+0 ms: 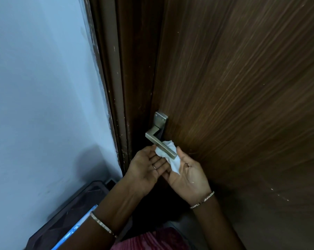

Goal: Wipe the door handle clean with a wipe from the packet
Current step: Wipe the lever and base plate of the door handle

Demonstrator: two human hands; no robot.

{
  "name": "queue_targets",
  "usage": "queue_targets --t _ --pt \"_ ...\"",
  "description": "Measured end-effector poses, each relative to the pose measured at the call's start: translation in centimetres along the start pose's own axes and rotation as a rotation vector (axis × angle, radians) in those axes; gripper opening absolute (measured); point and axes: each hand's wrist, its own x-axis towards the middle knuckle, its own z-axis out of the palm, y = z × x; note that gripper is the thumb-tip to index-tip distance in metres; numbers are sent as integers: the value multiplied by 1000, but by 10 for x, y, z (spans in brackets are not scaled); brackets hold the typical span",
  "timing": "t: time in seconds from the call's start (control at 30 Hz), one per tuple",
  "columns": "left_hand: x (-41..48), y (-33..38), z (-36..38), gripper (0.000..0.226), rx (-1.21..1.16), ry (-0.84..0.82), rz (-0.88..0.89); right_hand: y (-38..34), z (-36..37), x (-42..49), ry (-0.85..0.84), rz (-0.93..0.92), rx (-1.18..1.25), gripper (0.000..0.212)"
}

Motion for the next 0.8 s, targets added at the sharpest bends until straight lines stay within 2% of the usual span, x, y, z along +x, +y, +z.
queue_targets --t 0.13,0.23,0.37,0.5,0.57,0.63,0.73,0.8 --pt "-4 6 -2 24 89 -7 -24 3 0 -3 -32 50 29 46" --pt "-3 10 -6 27 269 -44 27 6 2 -5 -11 -13 19 44" --pt "-1 22 -10 15 589 -27 126 9 7 -11 78 -100 33 43" --pt "5 32 -15 17 855 80 240 4 18 -19 254 -245 -85 36" --pt "10 41 -20 18 846 144 316 2 24 -26 375 -384 -234 29" --pt "14 48 -25 19 798 164 351 3 33 -34 466 -567 -537 23" --pt "19 48 -28 21 749 169 352 3 48 -41 514 -886 -1071 21" --pt "20 45 -28 26 690 181 326 4 57 -35 522 -1118 -1283 27"
